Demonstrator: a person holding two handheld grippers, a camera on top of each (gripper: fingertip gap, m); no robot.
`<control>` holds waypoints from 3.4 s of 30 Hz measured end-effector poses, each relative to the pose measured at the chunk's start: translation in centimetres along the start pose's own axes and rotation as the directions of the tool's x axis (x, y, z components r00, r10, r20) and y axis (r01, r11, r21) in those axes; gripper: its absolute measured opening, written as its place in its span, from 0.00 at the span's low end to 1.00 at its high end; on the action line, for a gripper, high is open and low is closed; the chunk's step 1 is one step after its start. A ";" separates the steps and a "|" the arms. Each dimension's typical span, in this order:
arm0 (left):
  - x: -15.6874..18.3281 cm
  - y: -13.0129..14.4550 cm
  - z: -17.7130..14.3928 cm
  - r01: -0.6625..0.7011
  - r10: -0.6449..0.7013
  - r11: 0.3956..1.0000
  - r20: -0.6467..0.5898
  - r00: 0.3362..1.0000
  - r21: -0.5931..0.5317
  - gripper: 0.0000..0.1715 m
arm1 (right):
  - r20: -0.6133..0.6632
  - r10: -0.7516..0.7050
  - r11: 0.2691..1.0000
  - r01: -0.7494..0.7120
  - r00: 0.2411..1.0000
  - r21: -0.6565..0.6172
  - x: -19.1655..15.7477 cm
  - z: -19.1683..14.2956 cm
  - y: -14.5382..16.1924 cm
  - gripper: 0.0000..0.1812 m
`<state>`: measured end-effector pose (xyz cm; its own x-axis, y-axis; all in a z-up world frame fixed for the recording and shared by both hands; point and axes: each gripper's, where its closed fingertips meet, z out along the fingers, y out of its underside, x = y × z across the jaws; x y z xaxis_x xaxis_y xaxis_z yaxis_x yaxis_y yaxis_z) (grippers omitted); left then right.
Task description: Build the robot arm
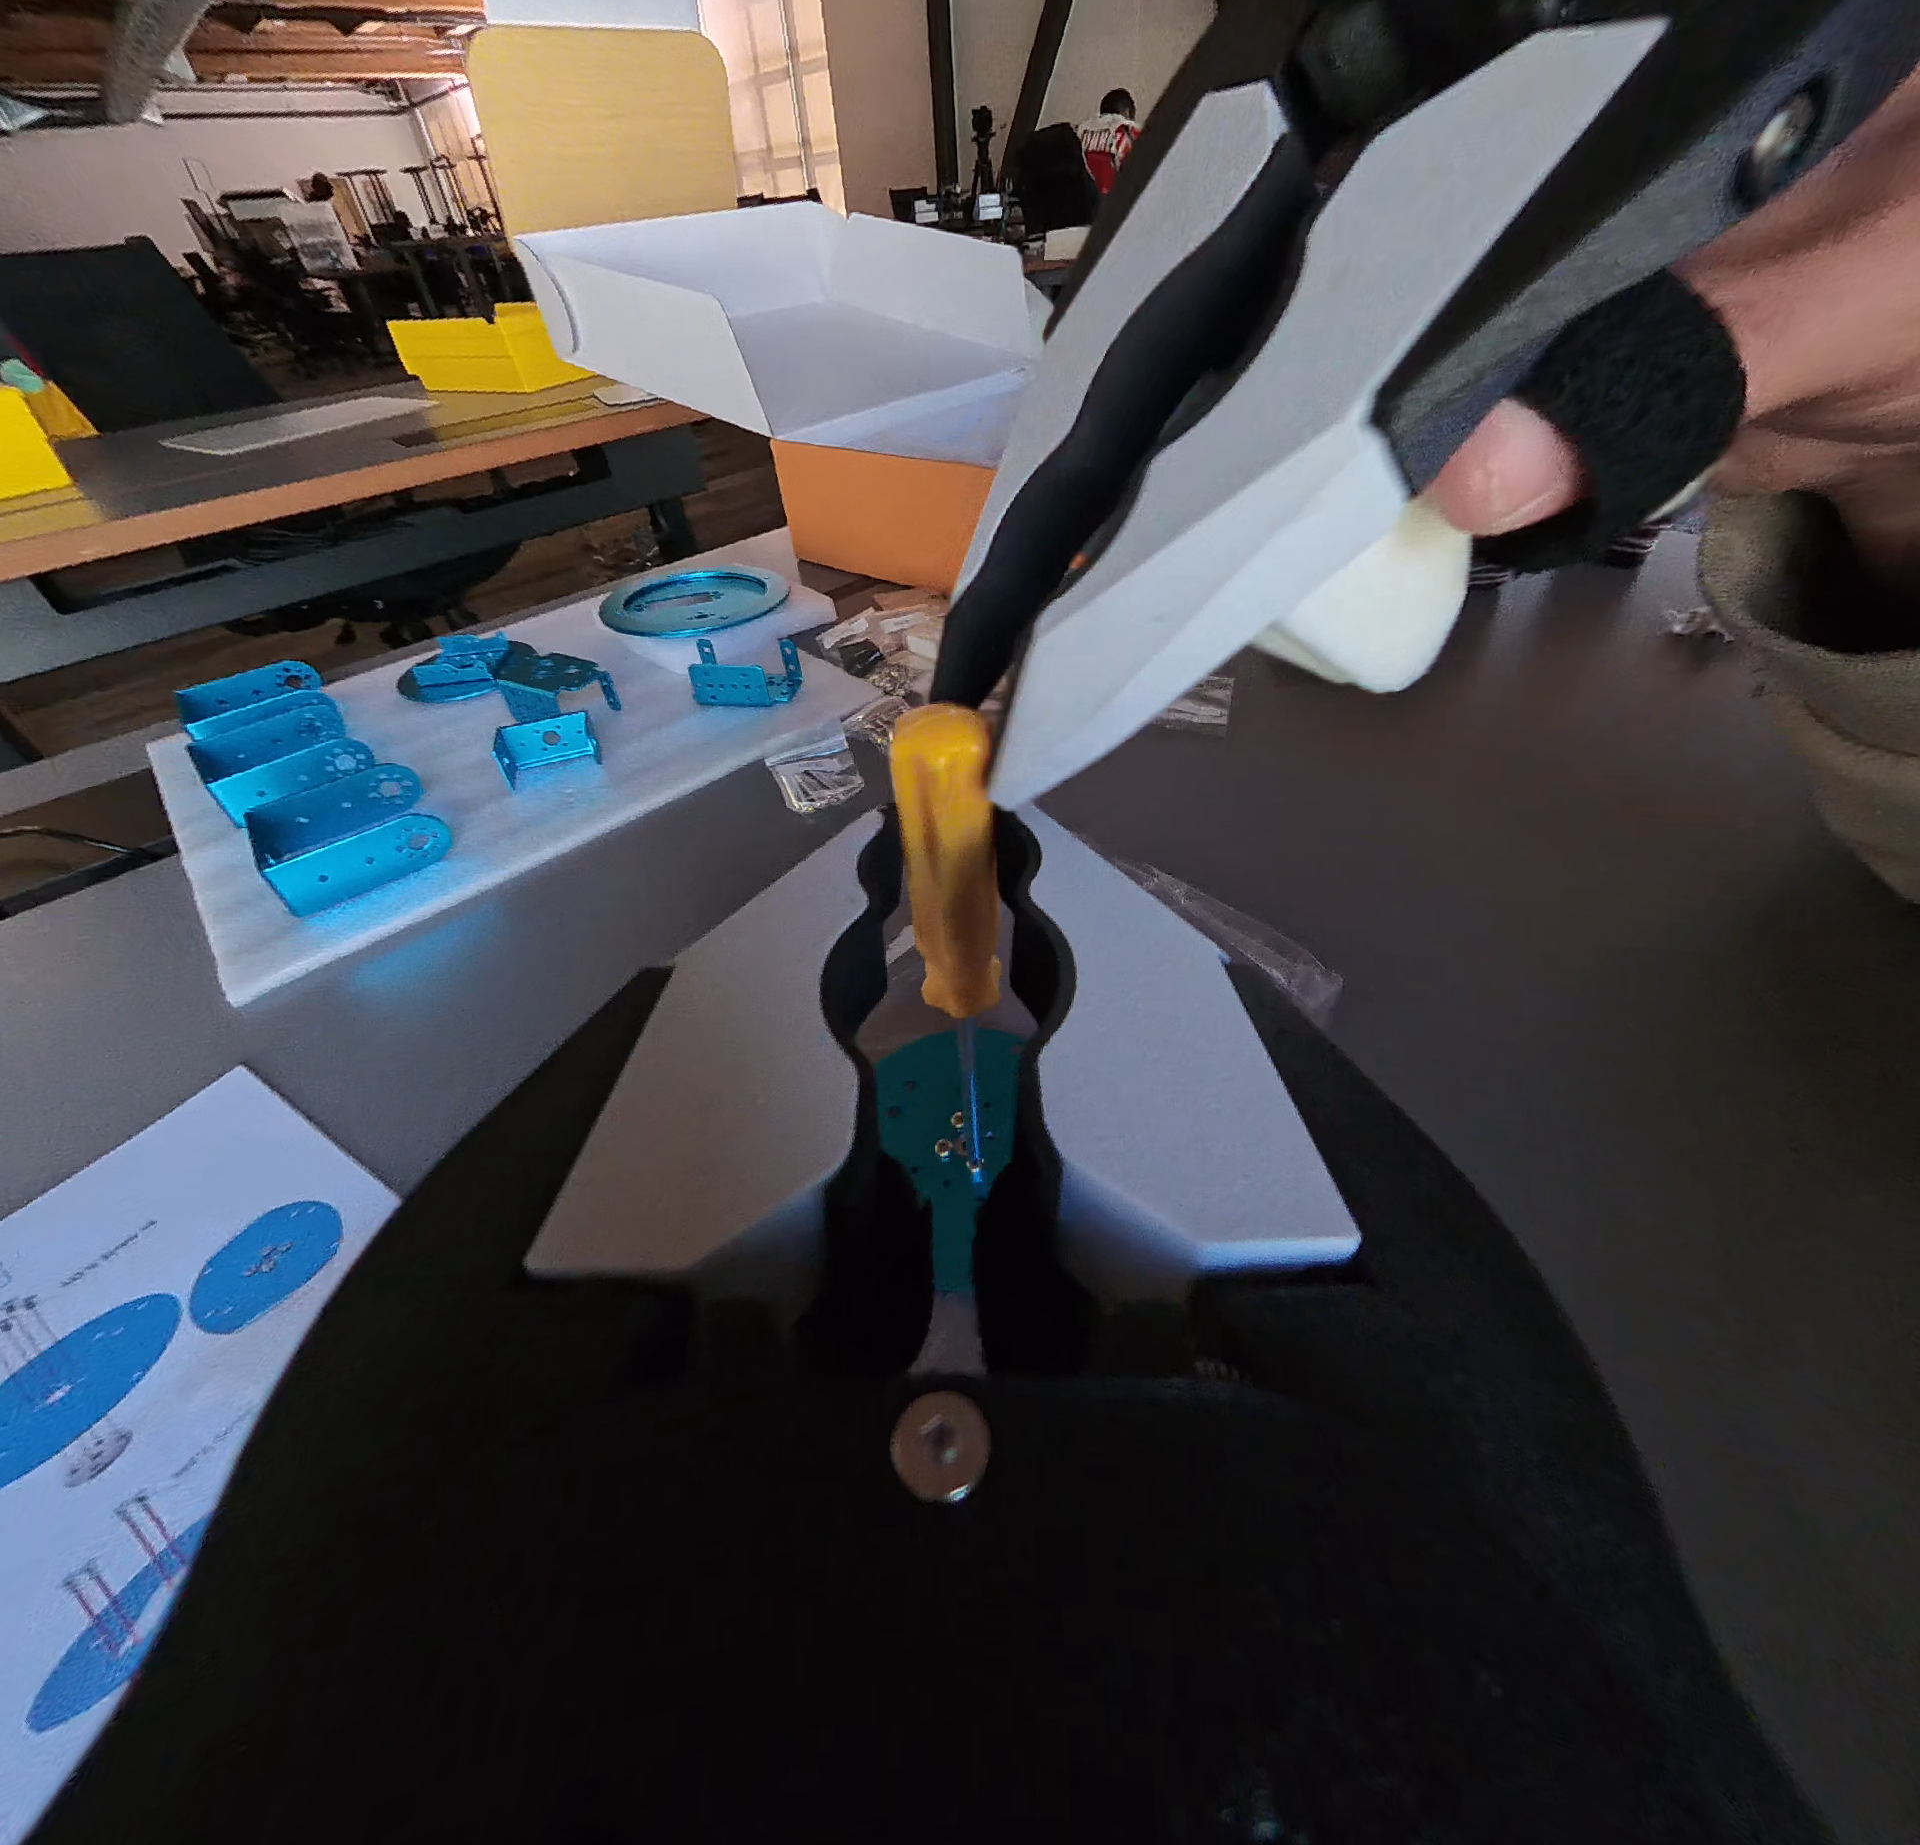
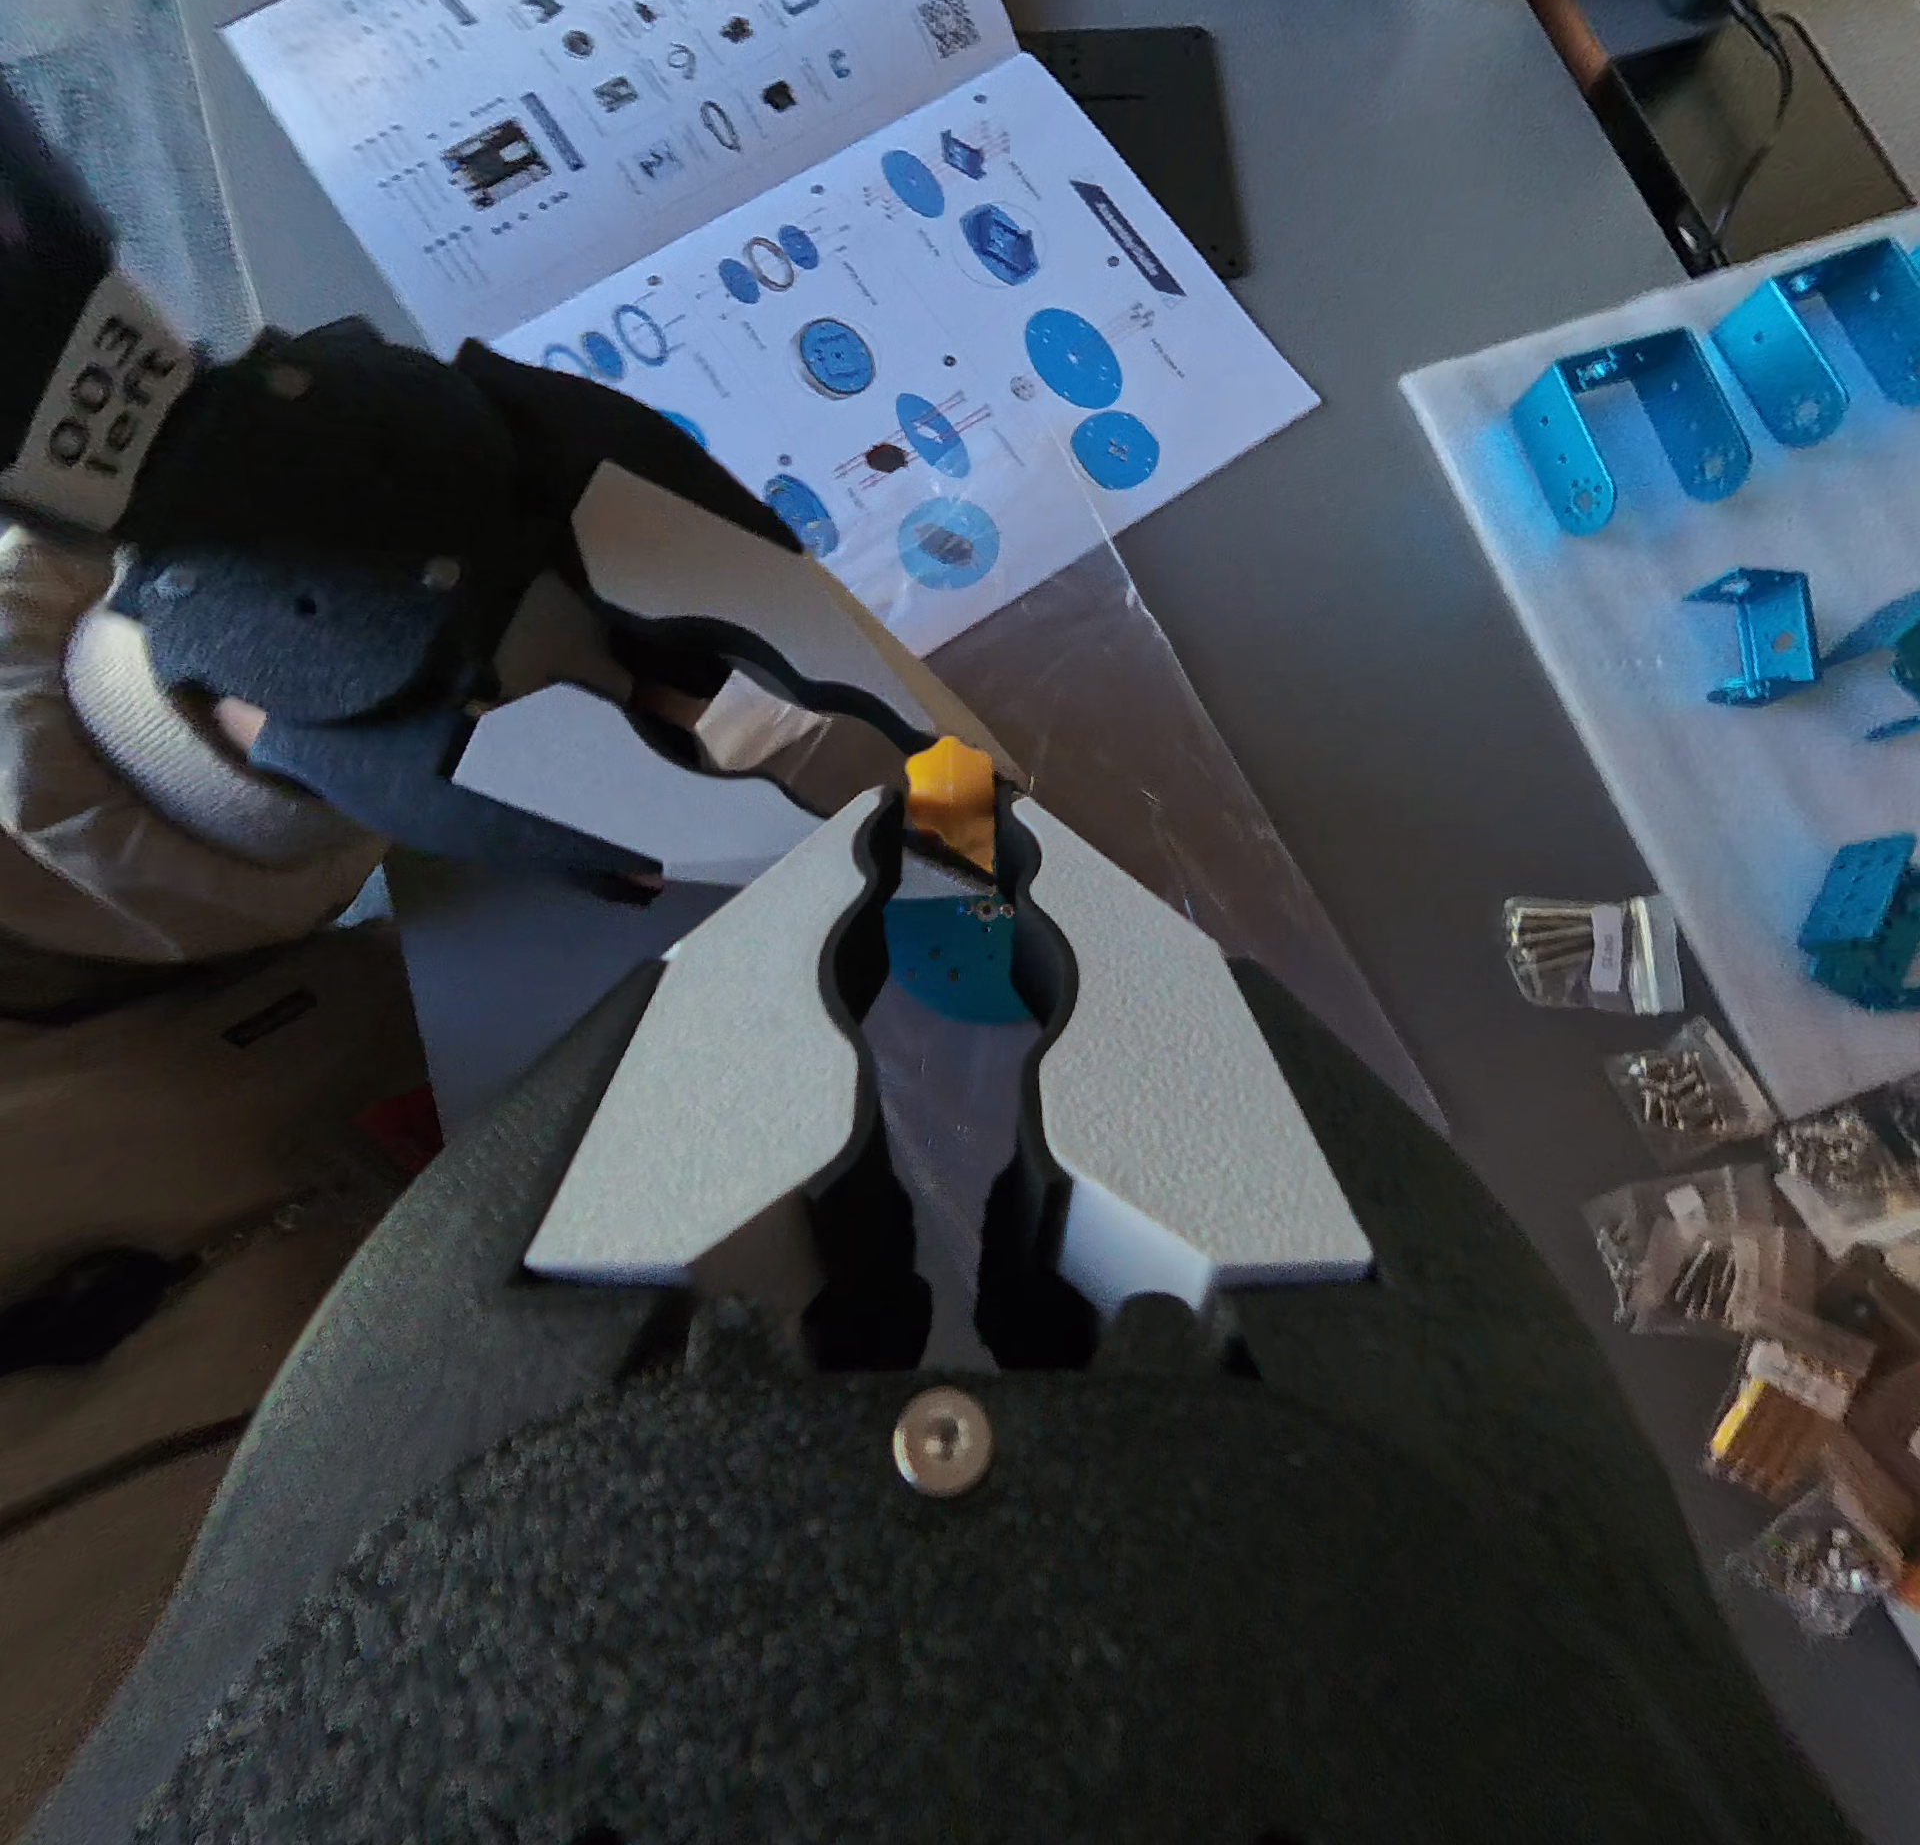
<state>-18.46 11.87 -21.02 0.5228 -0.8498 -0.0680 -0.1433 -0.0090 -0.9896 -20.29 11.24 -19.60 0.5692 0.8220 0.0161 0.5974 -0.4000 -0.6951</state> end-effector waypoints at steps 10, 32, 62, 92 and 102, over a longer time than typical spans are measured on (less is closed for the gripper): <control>-0.8 0.1 0.1 0.077 -0.077 0.996 0.009 0.997 -0.036 0.10 | 0.301 -0.453 0.885 0.381 0.839 0.269 1.7 6.2 7.8 0.45; 1.4 0.2 -0.3 -0.072 0.014 0.994 -0.575 0.818 -0.078 0.10 | 0.470 -0.469 0.880 0.439 0.748 0.180 1.0 10.3 9.6 0.41; -2.6 0.3 1.1 0.094 -0.093 0.995 0.363 0.927 0.016 0.15 | 0.450 -0.450 0.891 0.417 0.771 0.177 1.2 10.4 9.4 0.41; -0.3 -0.2 0.2 0.005 -0.057 0.995 -0.505 0.862 -0.103 0.10 | 0.450 -0.439 0.898 0.401 0.778 0.182 1.2 10.6 9.2 0.40; -0.6 -0.3 1.7 -0.002 -0.051 0.986 -0.311 0.949 -0.168 0.10 | 0.392 -0.453 0.891 0.425 0.801 0.162 1.5 9.6 9.5 0.48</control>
<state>-17.26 13.31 -20.87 0.2417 -0.9700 0.0254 -0.2831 -0.0955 -0.9543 -19.16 12.56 -33.10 -0.0364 0.9983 0.0461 0.6819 0.0586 -0.7291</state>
